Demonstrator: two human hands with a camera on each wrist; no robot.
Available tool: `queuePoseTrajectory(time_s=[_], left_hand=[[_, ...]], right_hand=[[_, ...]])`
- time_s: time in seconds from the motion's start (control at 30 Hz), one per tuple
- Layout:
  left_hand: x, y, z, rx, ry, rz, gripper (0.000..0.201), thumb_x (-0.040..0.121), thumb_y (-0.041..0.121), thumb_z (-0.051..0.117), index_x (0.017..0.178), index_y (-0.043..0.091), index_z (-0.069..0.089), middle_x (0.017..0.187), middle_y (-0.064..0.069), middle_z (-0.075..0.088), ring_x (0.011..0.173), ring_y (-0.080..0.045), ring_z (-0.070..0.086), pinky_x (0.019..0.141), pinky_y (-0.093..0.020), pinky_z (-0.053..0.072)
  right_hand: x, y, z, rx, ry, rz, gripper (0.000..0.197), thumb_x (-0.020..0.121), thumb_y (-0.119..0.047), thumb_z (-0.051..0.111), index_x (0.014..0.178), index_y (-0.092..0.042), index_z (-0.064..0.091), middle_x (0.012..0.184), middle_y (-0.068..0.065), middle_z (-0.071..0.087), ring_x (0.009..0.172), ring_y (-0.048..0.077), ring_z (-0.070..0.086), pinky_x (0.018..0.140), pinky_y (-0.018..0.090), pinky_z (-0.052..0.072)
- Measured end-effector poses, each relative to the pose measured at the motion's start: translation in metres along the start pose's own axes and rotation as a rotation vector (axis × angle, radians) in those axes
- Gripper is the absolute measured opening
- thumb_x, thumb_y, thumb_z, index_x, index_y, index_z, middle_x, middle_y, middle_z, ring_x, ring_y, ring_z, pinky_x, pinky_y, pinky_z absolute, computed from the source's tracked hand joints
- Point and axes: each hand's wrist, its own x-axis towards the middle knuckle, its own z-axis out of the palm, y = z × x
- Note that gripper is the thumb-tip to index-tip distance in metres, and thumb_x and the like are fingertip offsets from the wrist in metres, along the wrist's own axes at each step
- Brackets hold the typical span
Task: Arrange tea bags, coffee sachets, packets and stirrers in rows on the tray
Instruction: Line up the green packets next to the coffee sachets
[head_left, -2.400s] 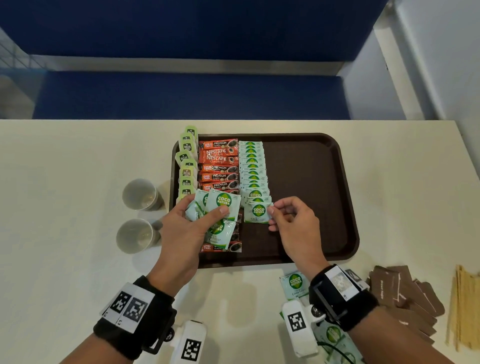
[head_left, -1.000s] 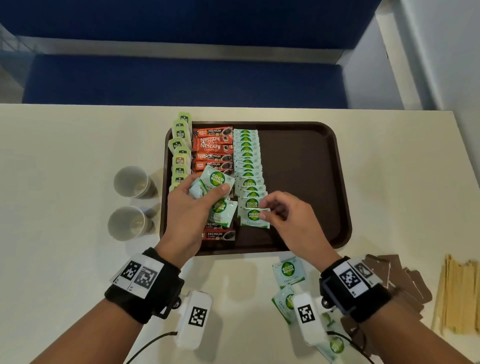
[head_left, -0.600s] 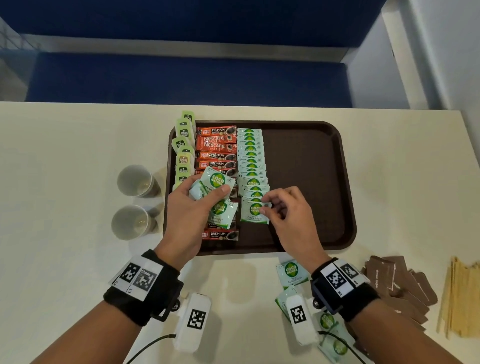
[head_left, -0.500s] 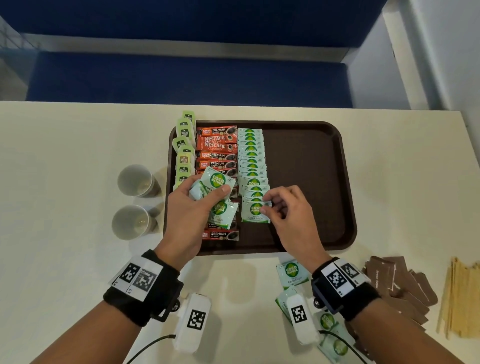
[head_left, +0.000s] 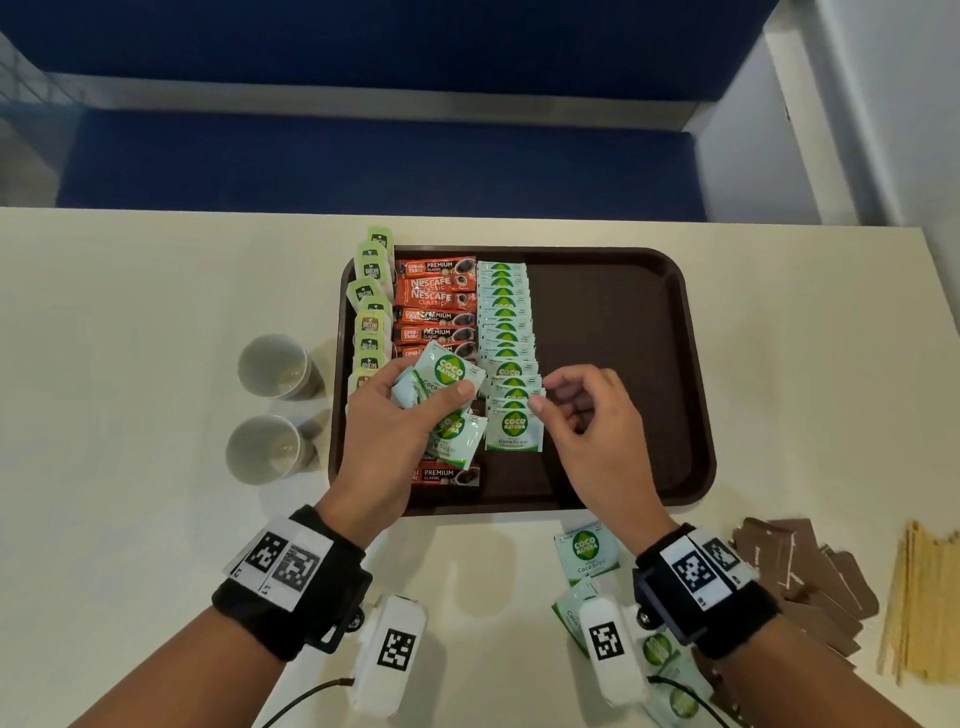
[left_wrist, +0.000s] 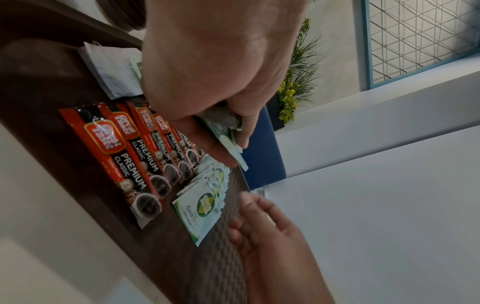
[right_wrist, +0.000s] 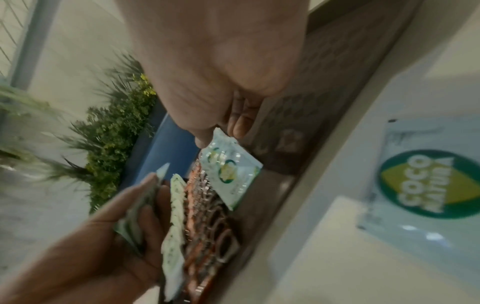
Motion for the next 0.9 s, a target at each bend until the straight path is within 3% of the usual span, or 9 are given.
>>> queuePoseTrajectory(time_s=[0.13, 0.27, 0.4, 0.5, 0.63, 0.77, 0.9], left_hand=[[-0.003, 0.0, 0.005, 0.058, -0.09, -0.004, 0.044, 0.082, 0.003, 0.09, 0.121, 0.01, 0.072, 0.107, -0.007, 0.084, 0.094, -0.021, 0.082, 0.075, -0.032, 0.066], [-0.005, 0.001, 0.008, 0.076, -0.151, -0.014, 0.052, 0.077, 0.011, 0.093, 0.124, 0.012, 0.071, 0.114, -0.009, 0.082, 0.104, -0.029, 0.08, 0.087, -0.042, 0.066], [0.0, 0.003, 0.003, 0.023, -0.067, 0.003, 0.038, 0.082, 0.007, 0.089, 0.116, 0.014, 0.073, 0.103, -0.003, 0.084, 0.094, -0.021, 0.081, 0.075, -0.032, 0.065], [0.004, 0.003, -0.004, 0.007, 0.019, 0.009, 0.037, 0.081, 0.007, 0.09, 0.113, 0.015, 0.074, 0.093, 0.002, 0.082, 0.086, -0.017, 0.08, 0.073, -0.032, 0.065], [0.006, 0.004, -0.009, -0.006, 0.049, 0.006, 0.047, 0.08, 0.008, 0.091, 0.123, 0.008, 0.072, 0.097, -0.002, 0.081, 0.088, -0.02, 0.08, 0.077, -0.038, 0.066], [0.004, 0.003, -0.01, -0.007, 0.055, -0.002, 0.046, 0.081, 0.008, 0.091, 0.123, 0.01, 0.071, 0.103, -0.006, 0.081, 0.094, -0.025, 0.08, 0.084, -0.045, 0.067], [0.003, 0.001, -0.01, -0.005, 0.061, -0.019, 0.048, 0.08, 0.01, 0.092, 0.124, 0.015, 0.072, 0.111, -0.007, 0.081, 0.1, -0.027, 0.081, 0.086, -0.046, 0.067]], right_hand=[[0.005, -0.033, 0.0, 0.266, -0.165, 0.123, 0.017, 0.101, -0.032, 0.074, 0.117, -0.025, 0.073, 0.103, 0.003, 0.074, 0.094, 0.025, 0.07, 0.078, 0.037, 0.062], [0.016, -0.042, 0.0, 0.287, -0.245, 0.139, 0.013, 0.097, -0.018, 0.078, 0.11, -0.017, 0.078, 0.098, 0.005, 0.079, 0.083, 0.012, 0.072, 0.071, 0.026, 0.06], [0.022, -0.031, -0.014, 0.303, -0.162, 0.151, 0.009, 0.098, -0.013, 0.077, 0.106, -0.017, 0.079, 0.1, 0.004, 0.08, 0.083, 0.011, 0.071, 0.072, 0.026, 0.059], [0.021, -0.018, -0.028, 0.137, -0.218, 0.095, 0.01, 0.099, -0.017, 0.076, 0.106, -0.023, 0.081, 0.101, -0.007, 0.081, 0.093, 0.008, 0.073, 0.077, 0.024, 0.058], [0.011, -0.006, -0.023, -0.16, -0.333, -0.013, 0.01, 0.096, -0.02, 0.079, 0.103, -0.026, 0.084, 0.1, -0.013, 0.071, 0.091, 0.004, 0.067, 0.078, 0.012, 0.049], [0.001, 0.007, -0.007, -0.281, -0.317, -0.113, 0.012, 0.098, -0.019, 0.078, 0.107, -0.024, 0.083, 0.103, -0.012, 0.053, 0.094, 0.006, 0.06, 0.079, 0.012, 0.047], [-0.004, 0.01, -0.001, -0.286, -0.239, -0.12, 0.011, 0.099, -0.019, 0.076, 0.109, -0.02, 0.081, 0.108, -0.009, 0.047, 0.099, 0.005, 0.058, 0.084, 0.015, 0.051]])
